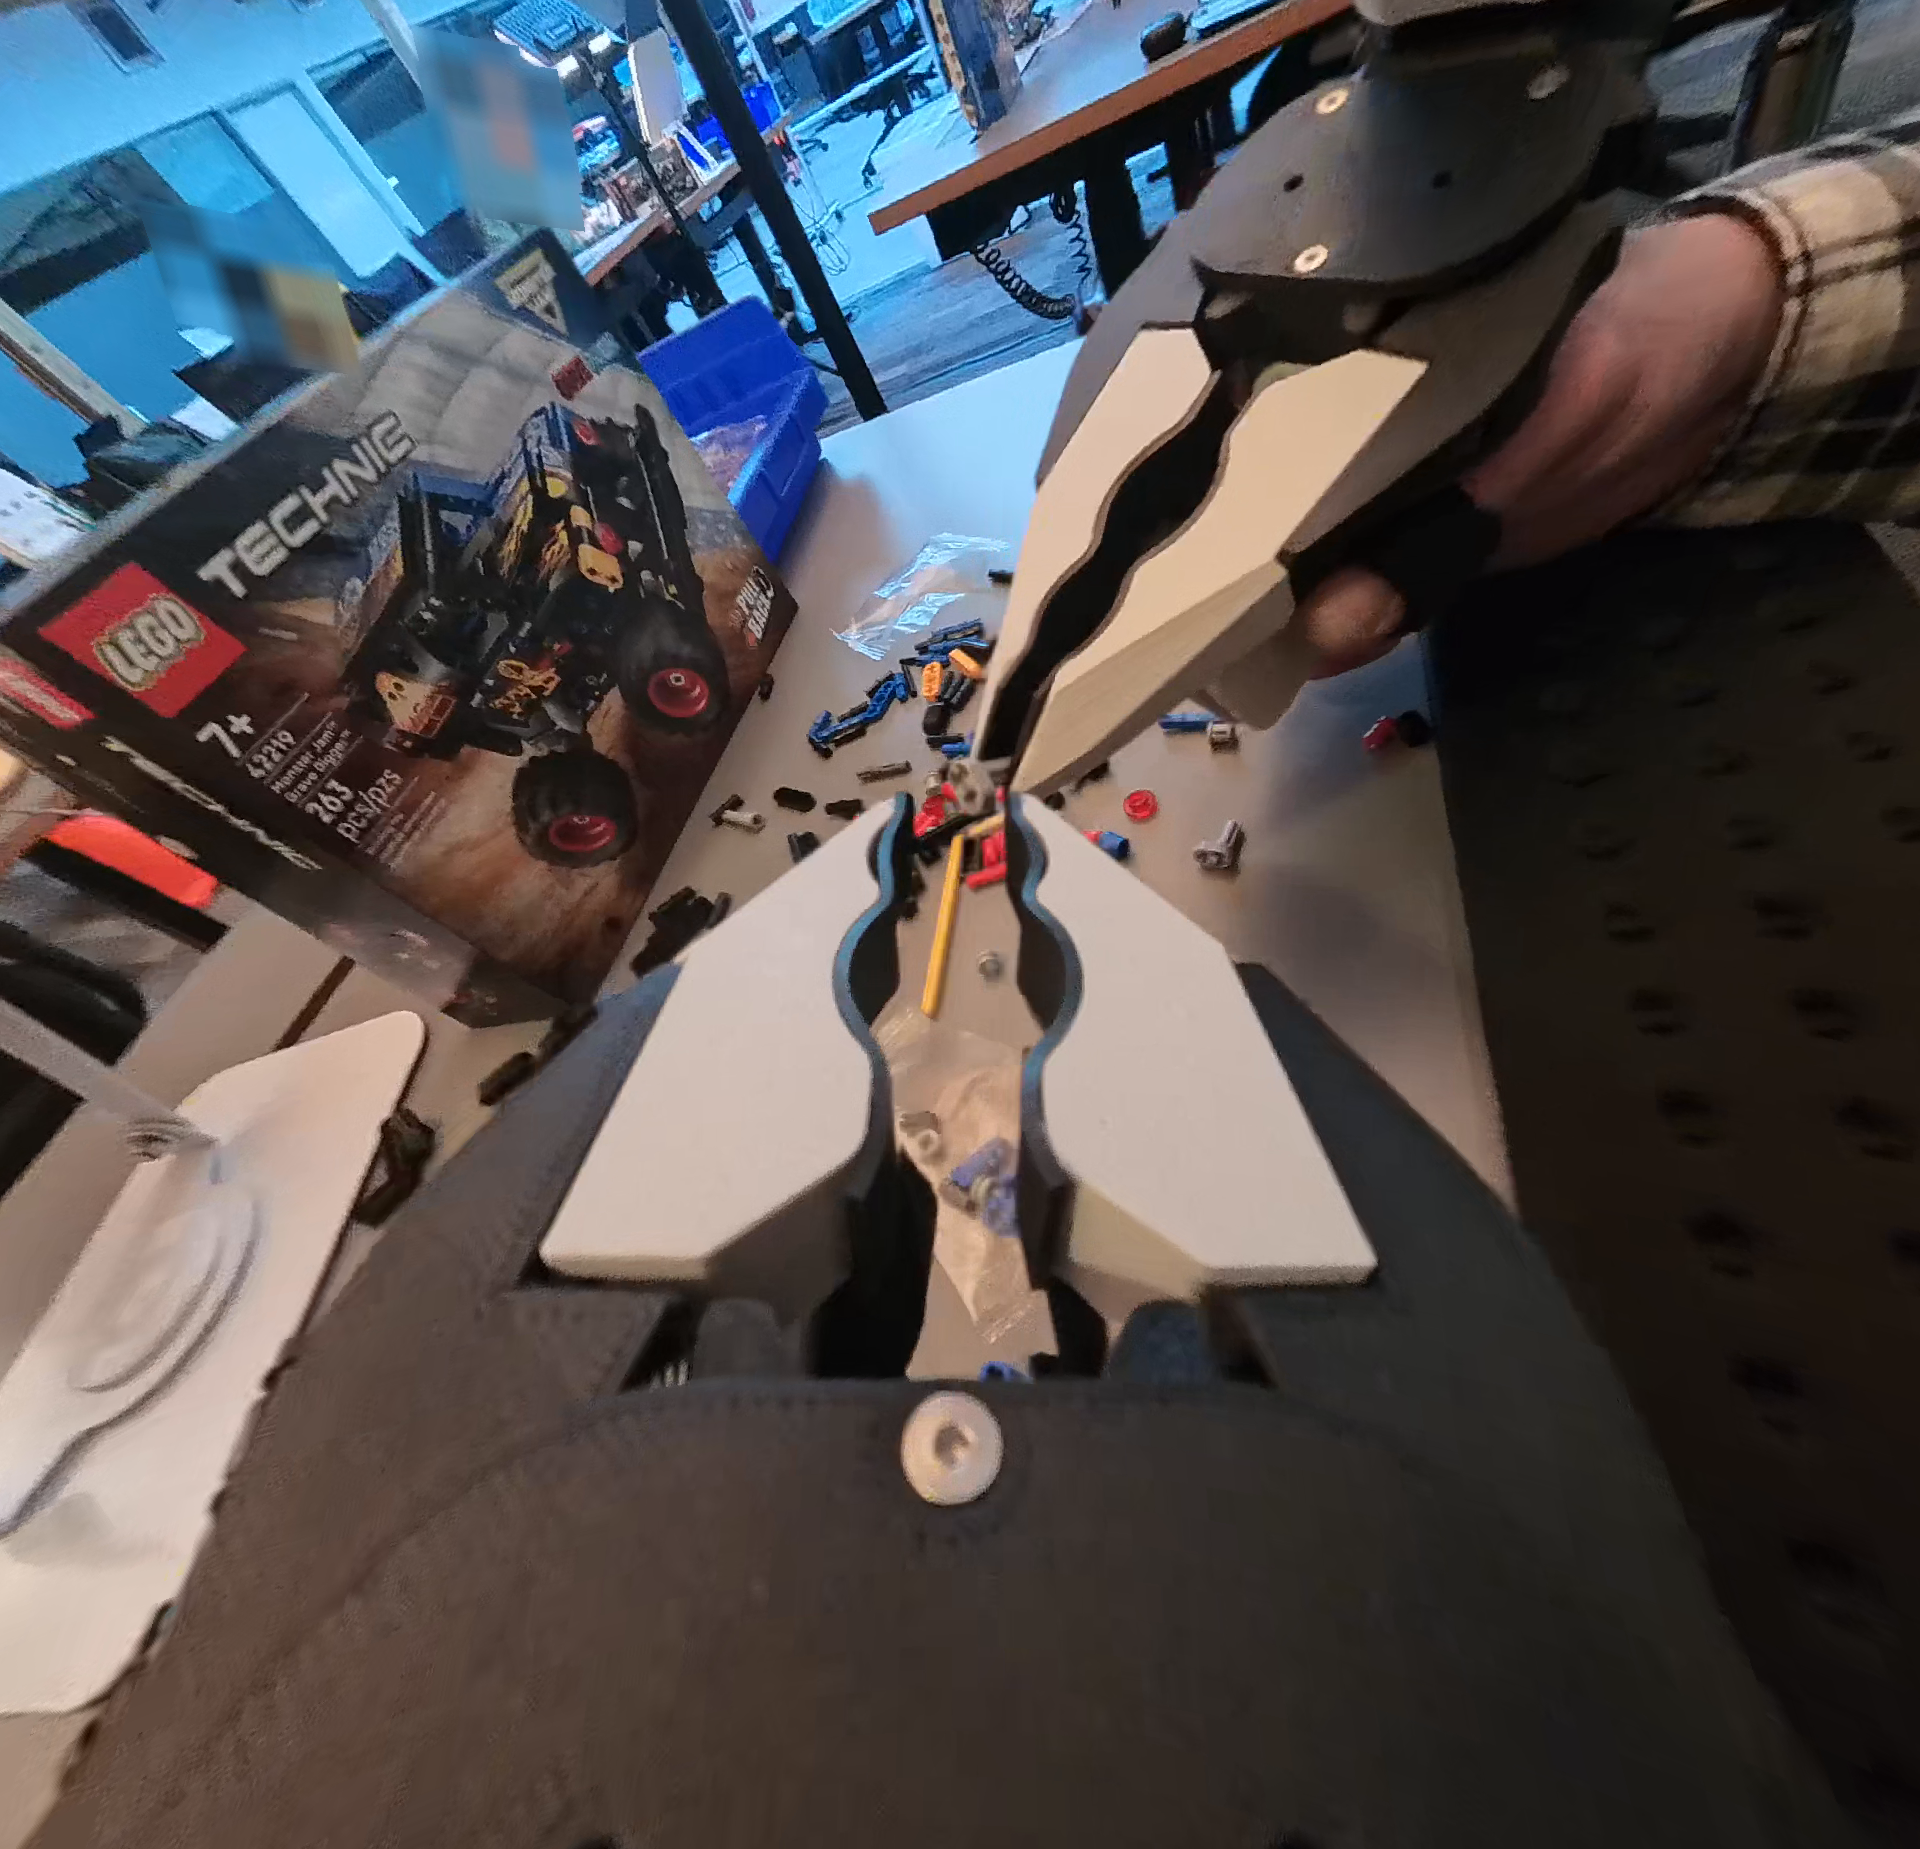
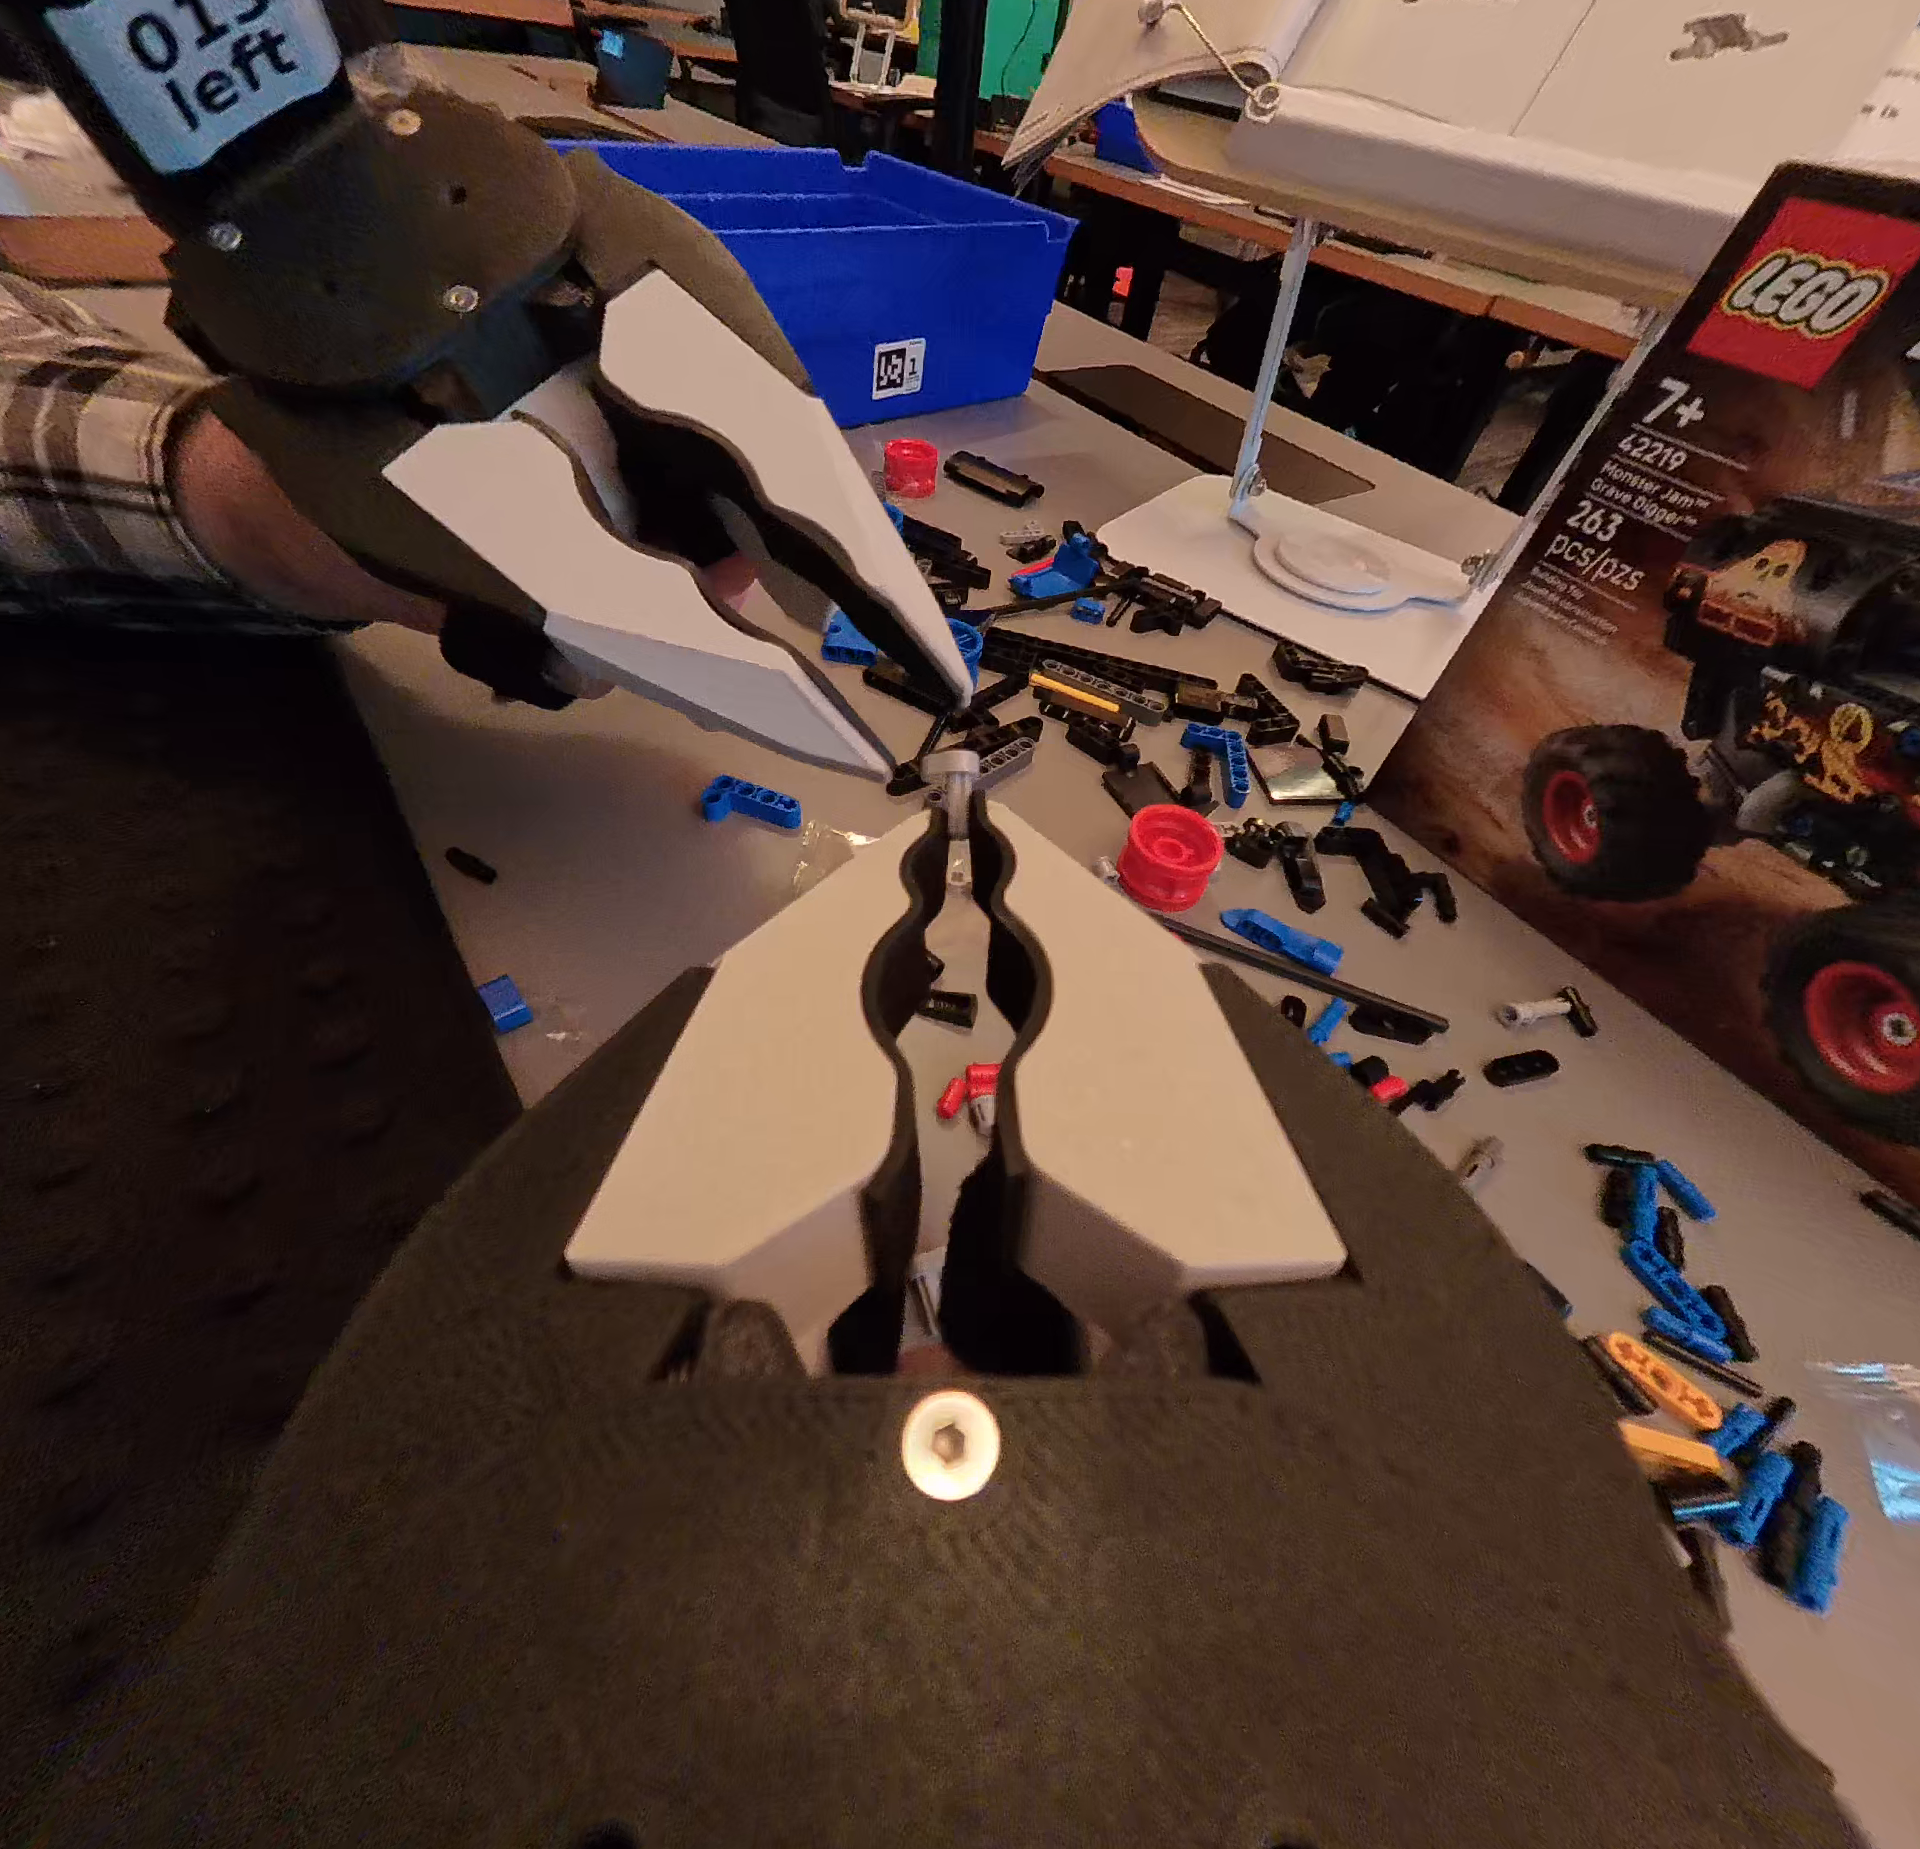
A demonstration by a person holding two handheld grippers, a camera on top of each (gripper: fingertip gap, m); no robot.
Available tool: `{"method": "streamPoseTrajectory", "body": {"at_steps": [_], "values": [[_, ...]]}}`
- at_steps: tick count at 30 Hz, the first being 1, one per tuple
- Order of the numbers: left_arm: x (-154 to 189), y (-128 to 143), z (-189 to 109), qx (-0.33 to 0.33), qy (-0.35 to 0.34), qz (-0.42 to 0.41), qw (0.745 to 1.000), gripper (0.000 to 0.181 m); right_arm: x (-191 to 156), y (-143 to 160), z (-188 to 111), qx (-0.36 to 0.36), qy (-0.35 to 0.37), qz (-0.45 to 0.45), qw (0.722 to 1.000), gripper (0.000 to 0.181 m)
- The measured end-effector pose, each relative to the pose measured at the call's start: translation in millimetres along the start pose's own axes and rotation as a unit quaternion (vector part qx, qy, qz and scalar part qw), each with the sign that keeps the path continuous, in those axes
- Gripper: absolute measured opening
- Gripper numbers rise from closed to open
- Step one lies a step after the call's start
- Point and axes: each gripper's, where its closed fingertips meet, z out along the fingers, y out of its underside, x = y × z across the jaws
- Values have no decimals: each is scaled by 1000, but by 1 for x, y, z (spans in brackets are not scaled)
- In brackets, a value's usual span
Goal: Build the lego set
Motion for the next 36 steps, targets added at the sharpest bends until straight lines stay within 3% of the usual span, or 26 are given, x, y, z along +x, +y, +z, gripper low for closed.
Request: {"method": "streamPoseTrajectory", "body": {"at_steps": [17, 21, 24, 31, 36], "values": [[15, 5, 1, 5, 102, -125, 987, 6, -9, 4, -1, -11, 20, -151, 988, 3], [20, 19, 2, -37, 118, -101, 987, 12, -1, 16, -3, -46, 19, -137, 989, 3], [22, 30, 2, -69, 132, -85, 985, 18, 2, 41, -4, -115, -8, -105, 988, 3], [51, 61, 9, -158, 206, -25, 966, 32, -15, 76, -5, -231, -101, -19, 968, 3], [56, 76, 18, -199, 220, 21, 955, 31, -22, 90, 1, -275, -113, 4, 955, 3]]}}
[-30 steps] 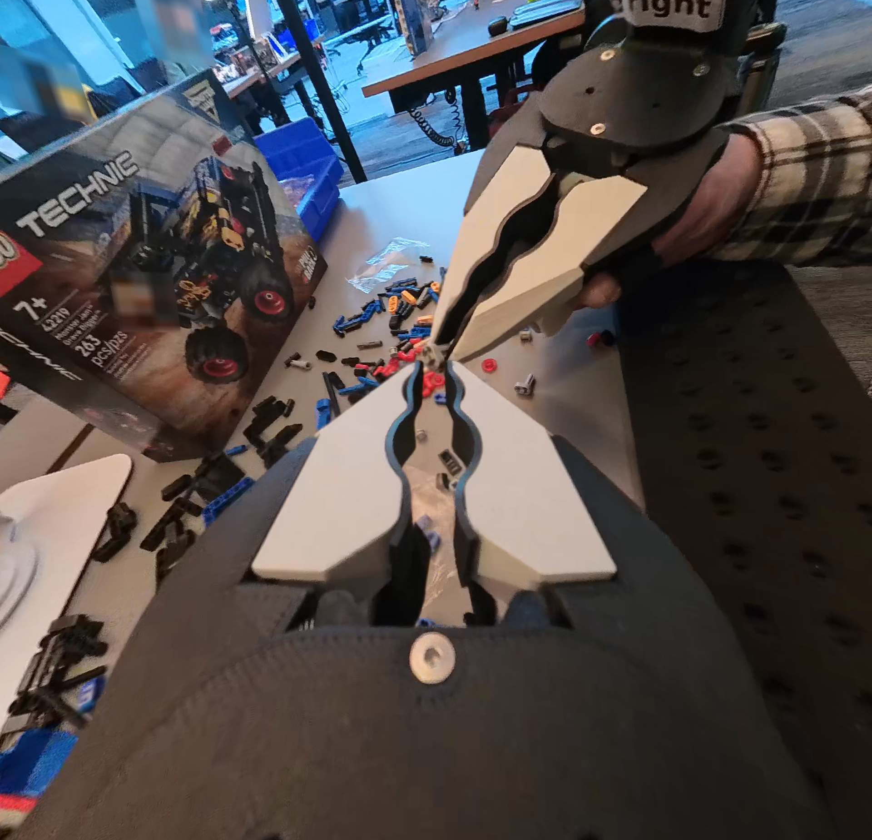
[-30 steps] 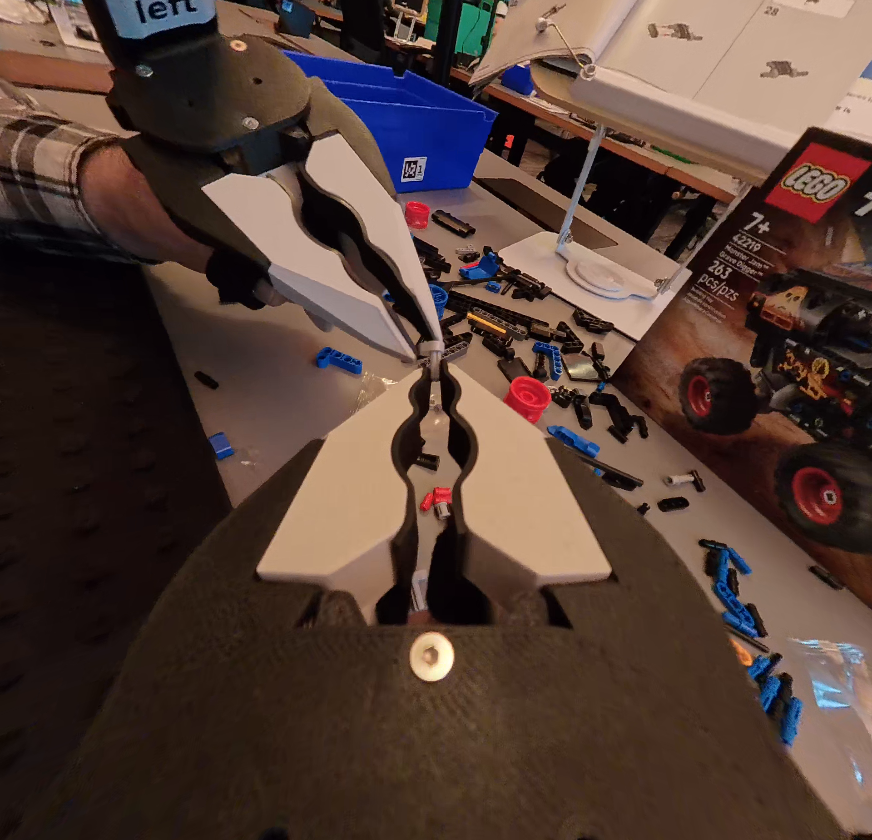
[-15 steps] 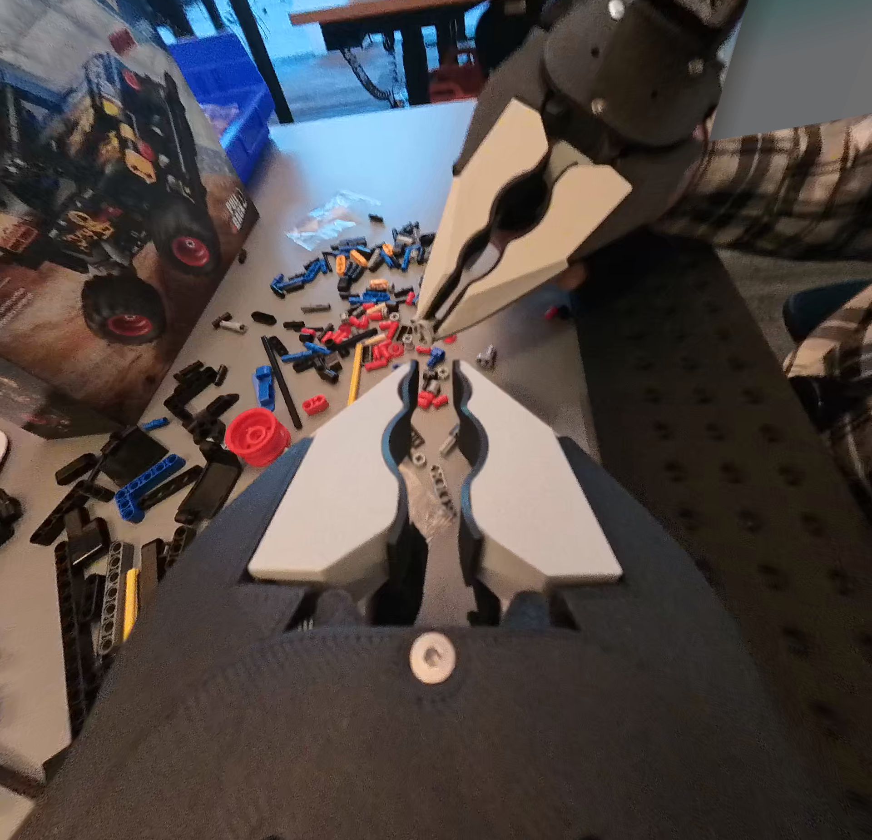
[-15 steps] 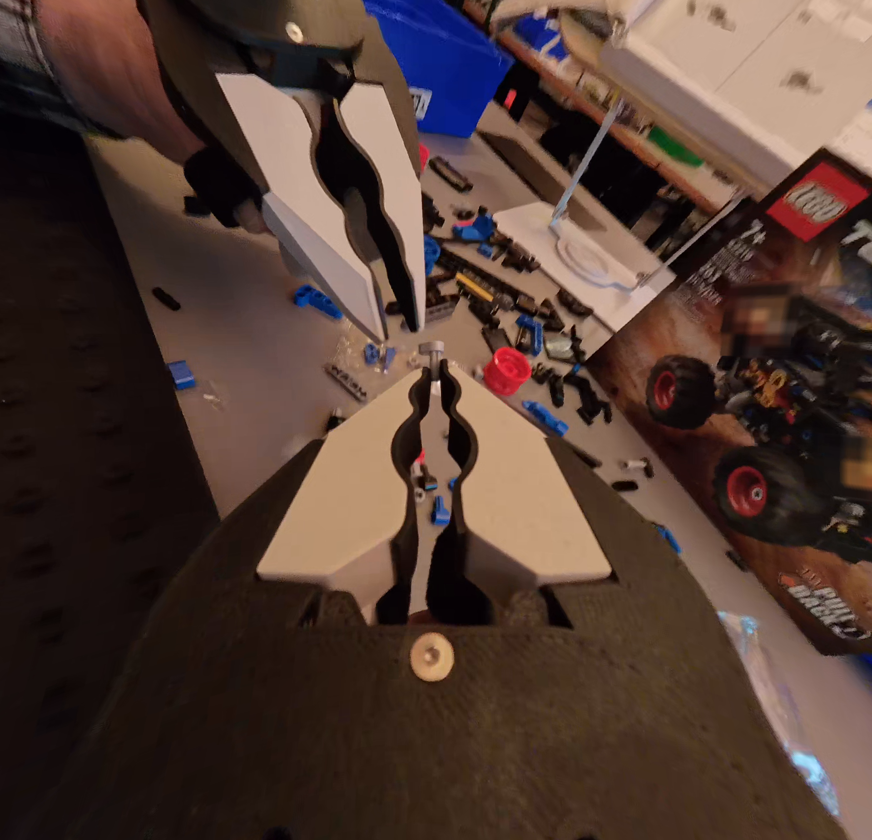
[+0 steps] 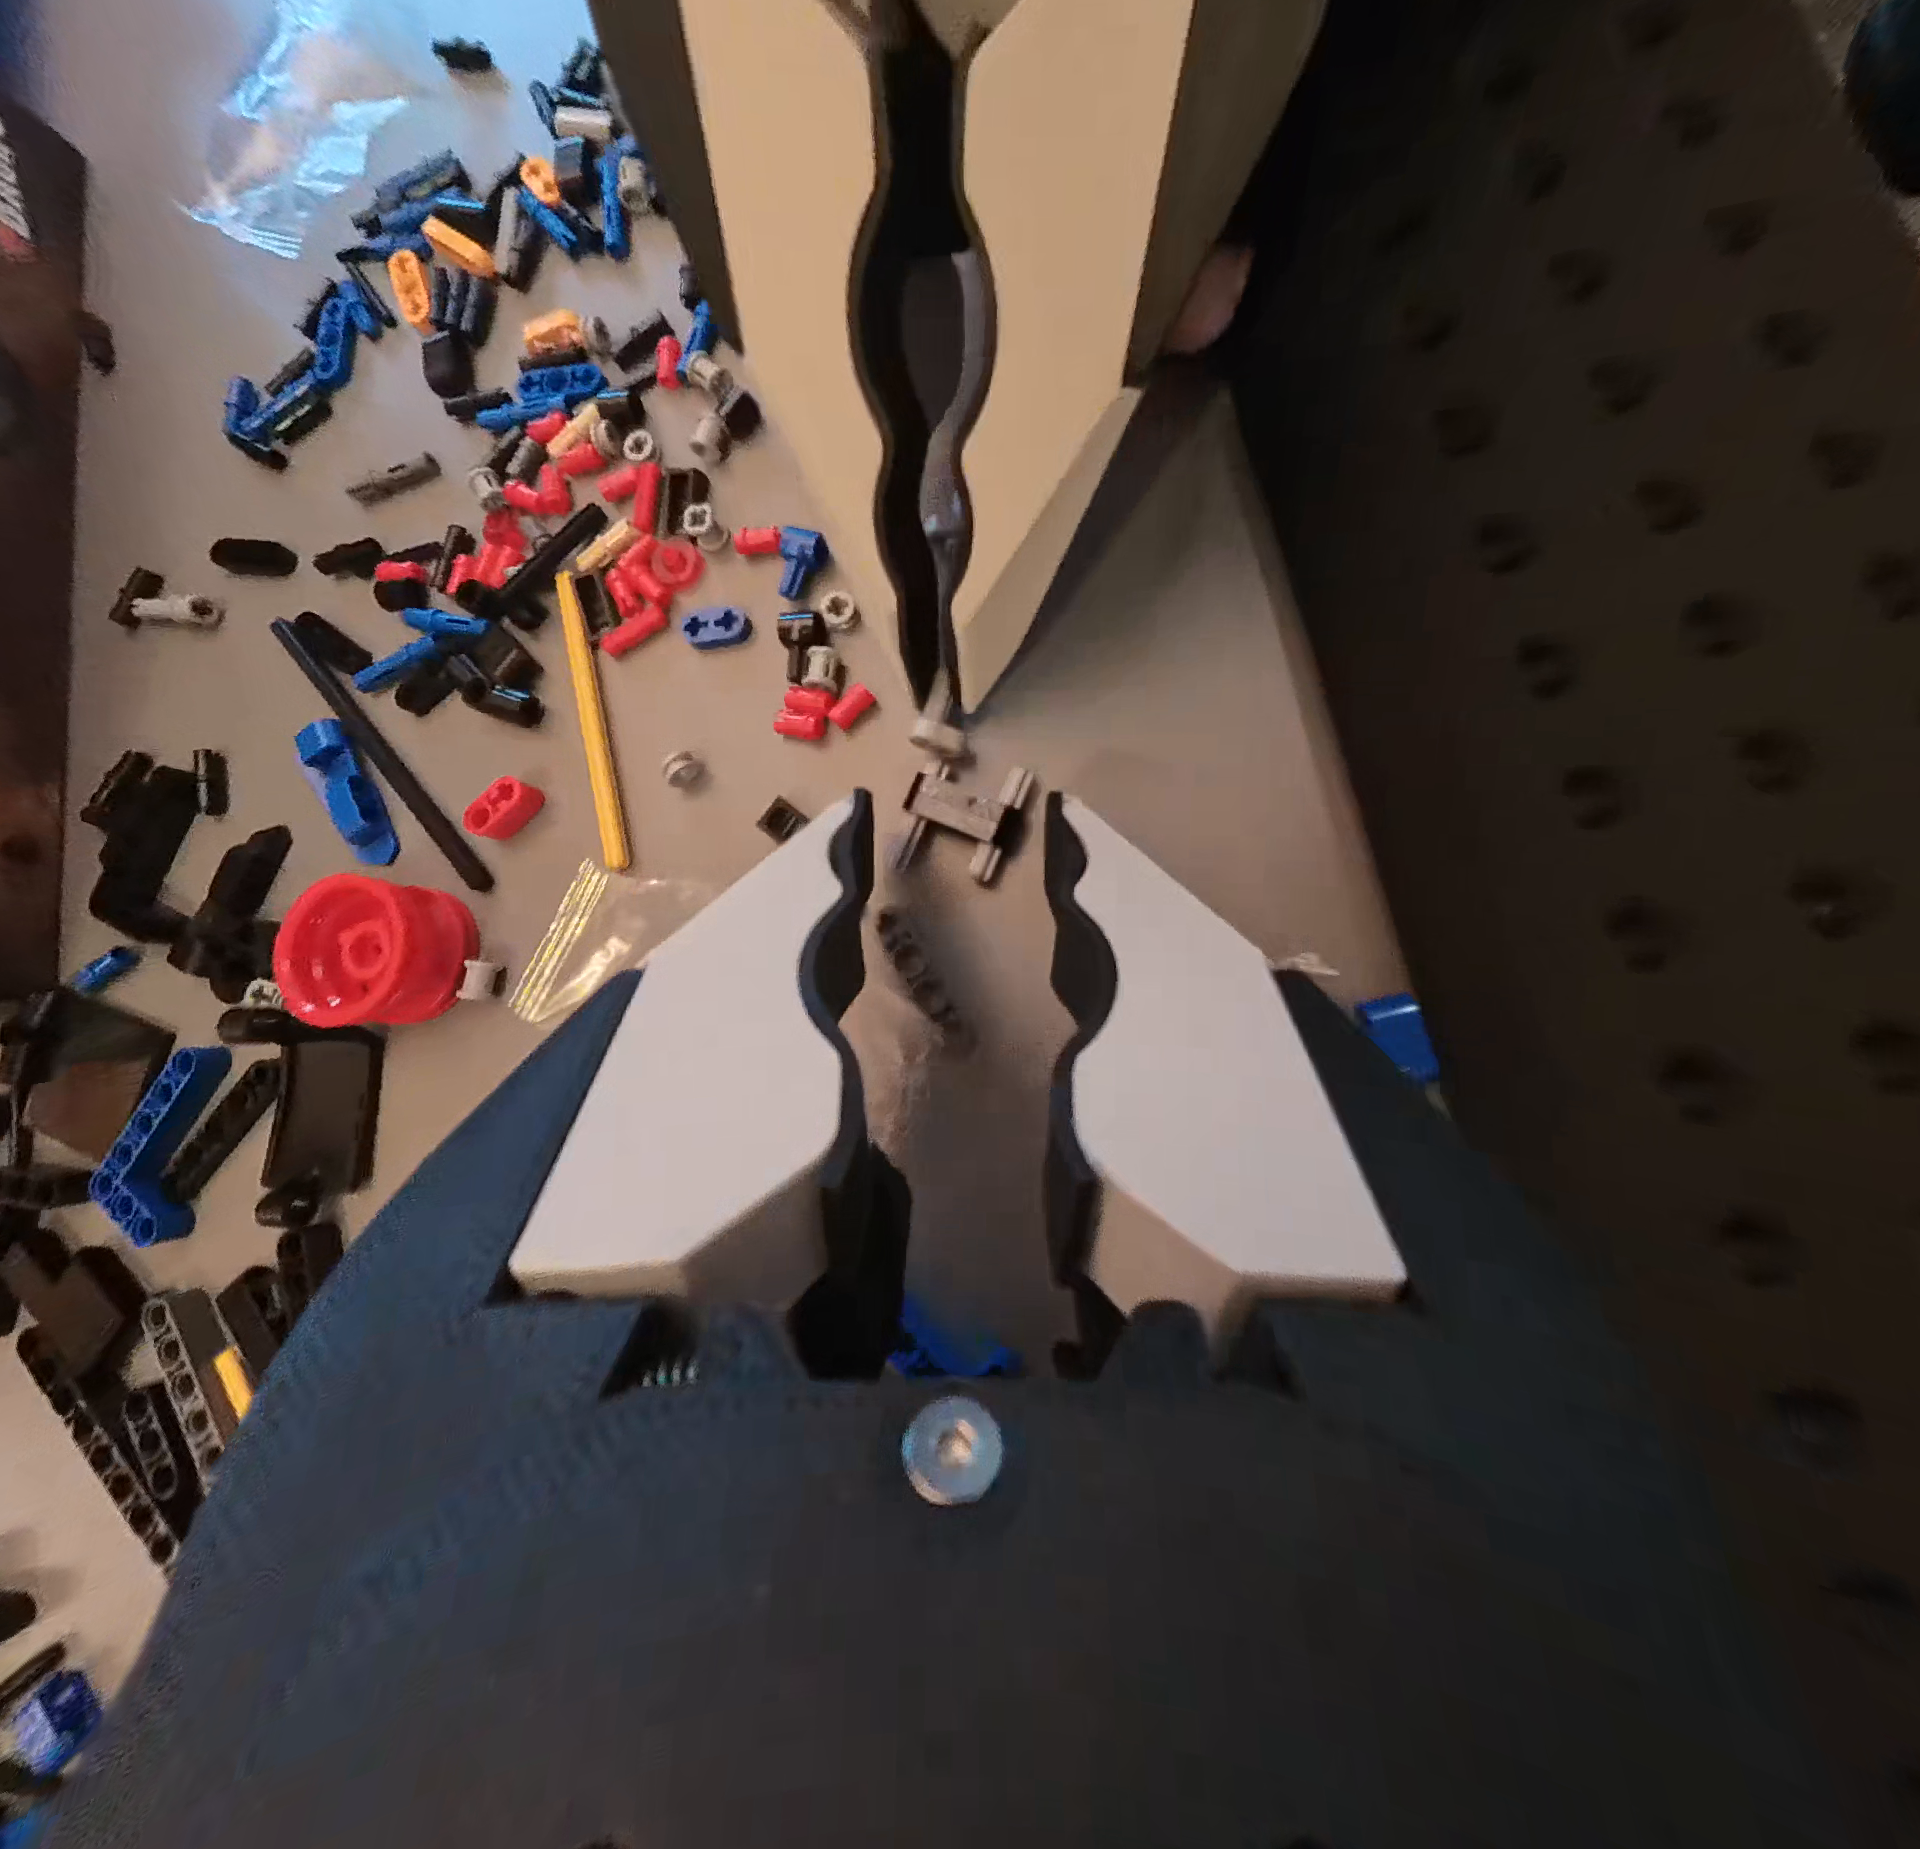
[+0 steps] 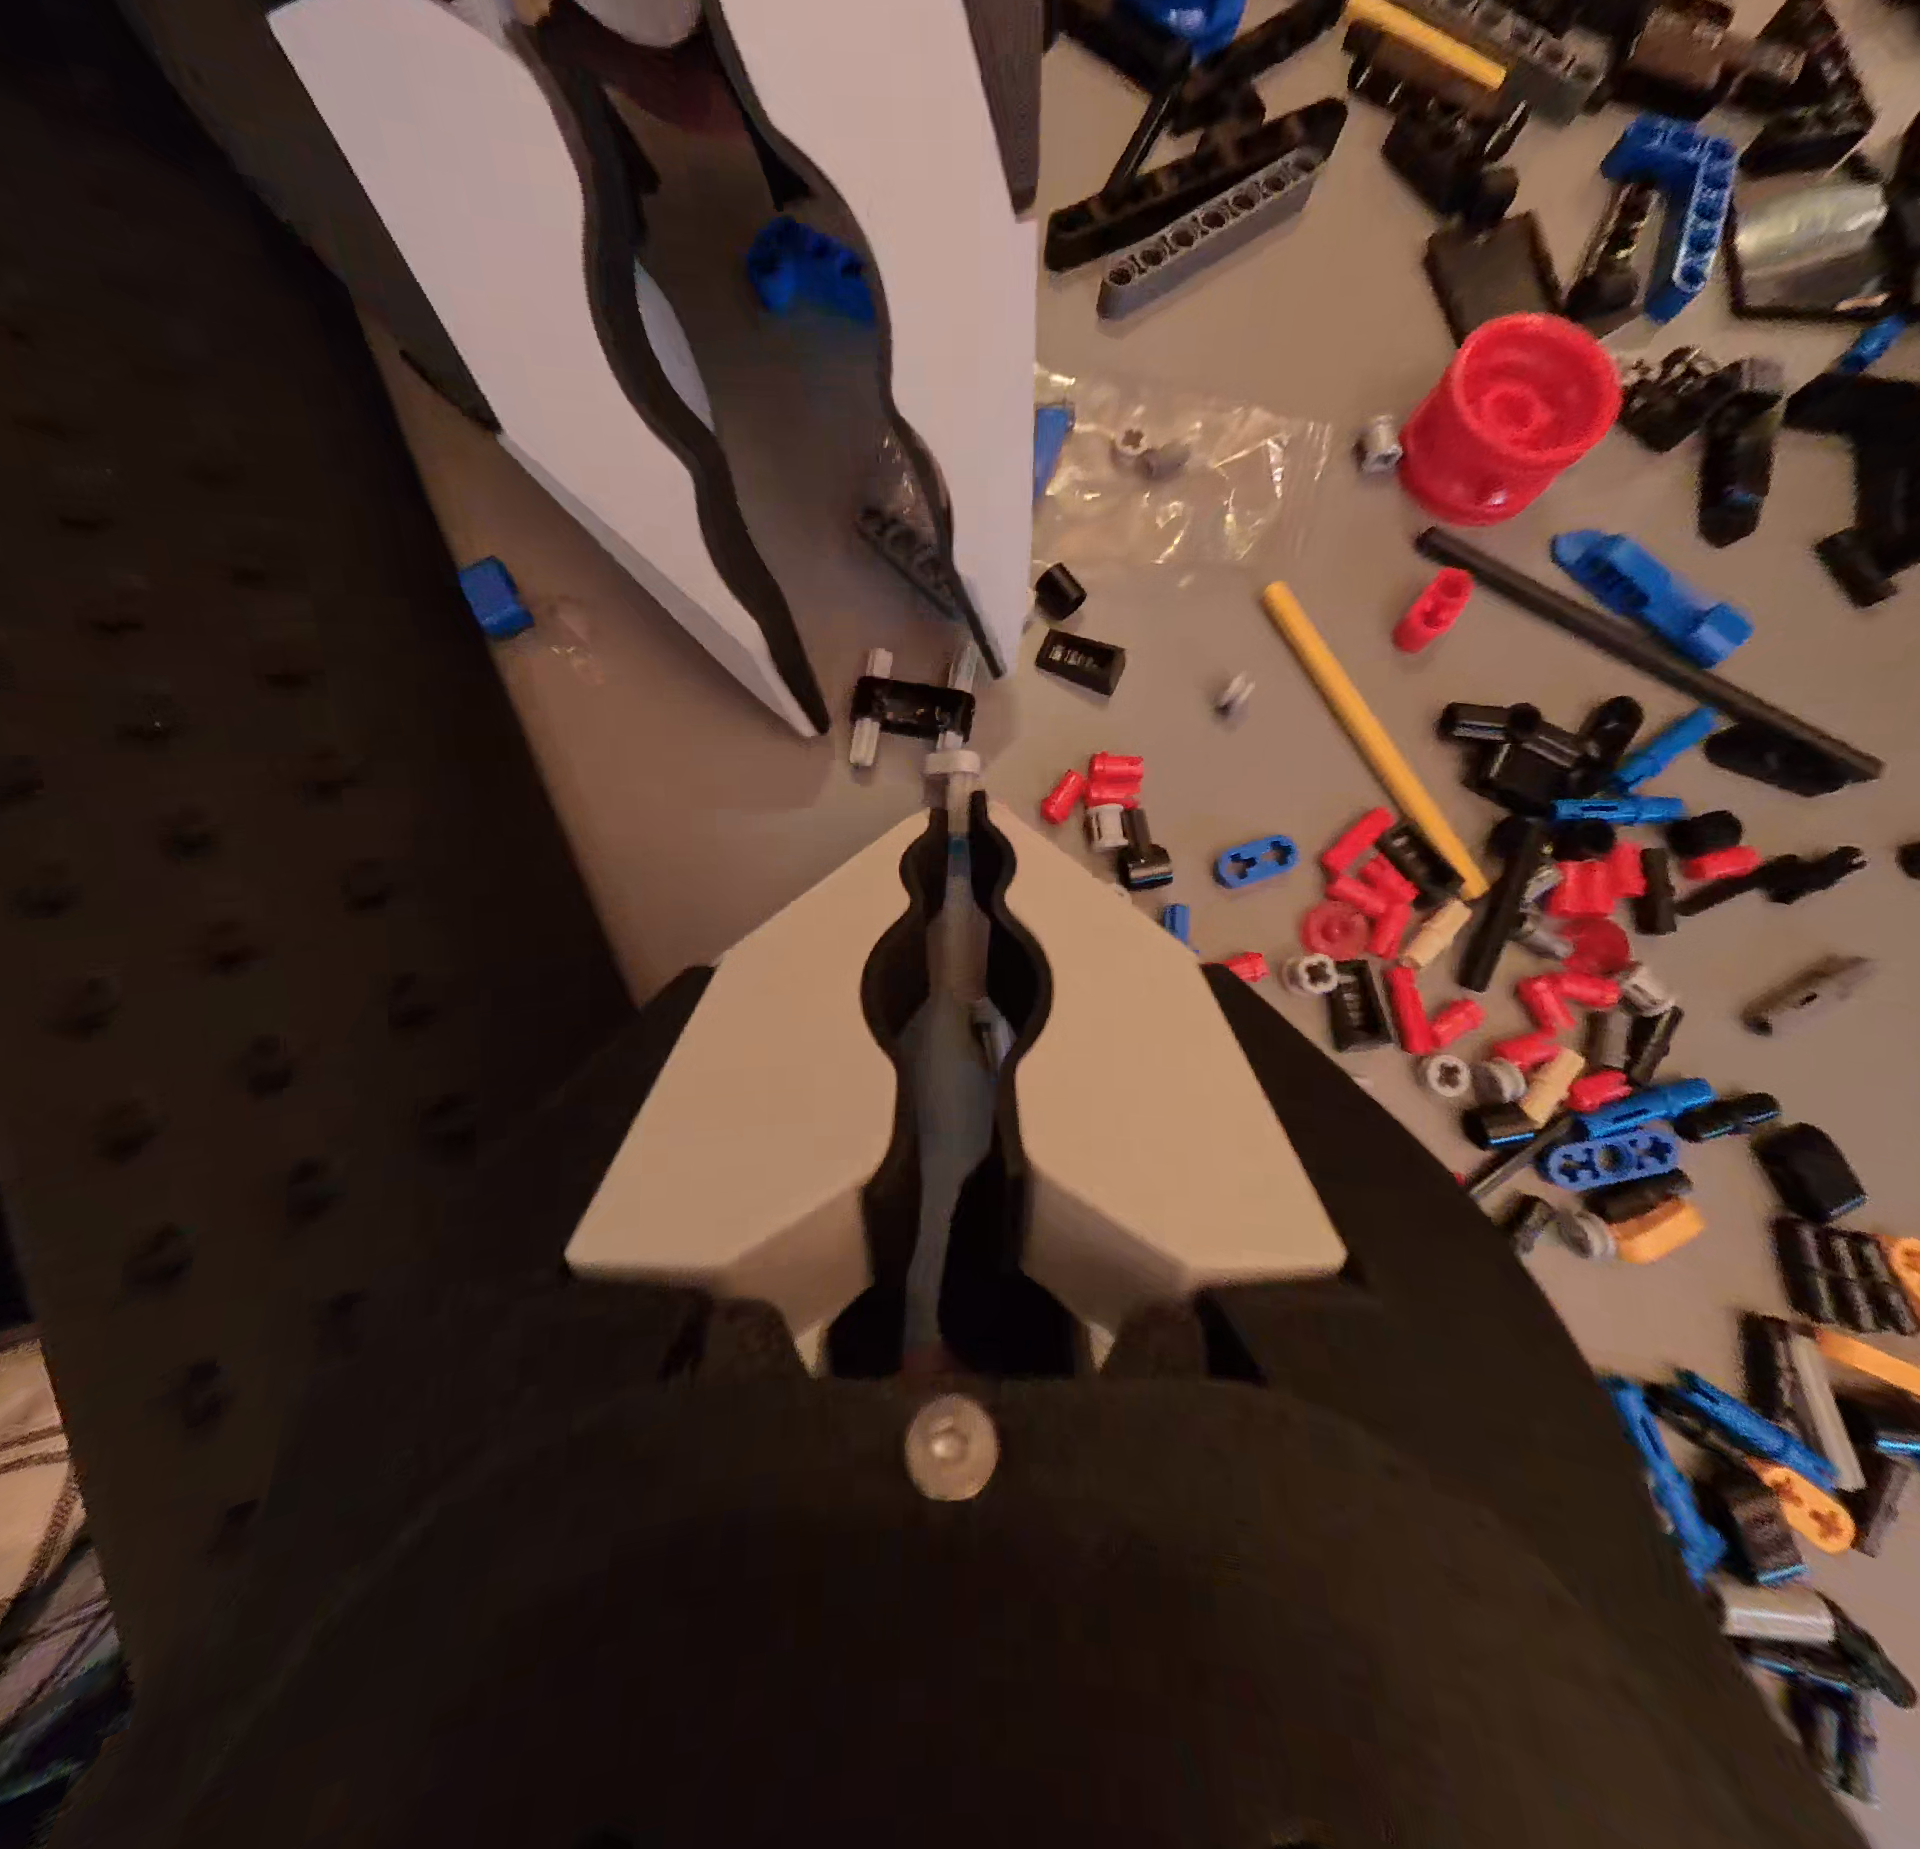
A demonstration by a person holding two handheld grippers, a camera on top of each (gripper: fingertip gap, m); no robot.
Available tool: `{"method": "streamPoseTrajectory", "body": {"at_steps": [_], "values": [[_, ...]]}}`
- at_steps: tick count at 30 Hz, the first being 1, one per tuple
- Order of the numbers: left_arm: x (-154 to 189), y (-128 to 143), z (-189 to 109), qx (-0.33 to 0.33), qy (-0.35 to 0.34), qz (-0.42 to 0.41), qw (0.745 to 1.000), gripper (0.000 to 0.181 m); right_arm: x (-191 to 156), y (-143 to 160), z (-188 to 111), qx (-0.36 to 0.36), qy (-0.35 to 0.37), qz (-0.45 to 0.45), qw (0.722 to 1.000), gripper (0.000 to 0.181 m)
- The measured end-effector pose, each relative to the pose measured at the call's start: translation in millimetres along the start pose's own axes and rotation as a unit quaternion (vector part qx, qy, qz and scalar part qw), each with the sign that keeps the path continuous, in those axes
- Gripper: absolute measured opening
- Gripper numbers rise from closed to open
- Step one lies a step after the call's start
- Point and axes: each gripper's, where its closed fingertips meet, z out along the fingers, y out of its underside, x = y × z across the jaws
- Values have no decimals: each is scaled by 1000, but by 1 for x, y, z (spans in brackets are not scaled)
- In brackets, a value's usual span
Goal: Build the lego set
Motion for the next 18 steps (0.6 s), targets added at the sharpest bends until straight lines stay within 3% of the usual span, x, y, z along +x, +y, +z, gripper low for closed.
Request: {"method": "streamPoseTrajectory", "body": {"at_steps": [8, 18], "values": [[1, 2, 4, -5, 17, -6, 1000, 23, 0, -1, 2, -13, -18, 43, 999, 3], [2, 6, -4, -15, 47, 5, 999, 31, -1, -2, 3, -9, -37, 49, 998, 3]]}}
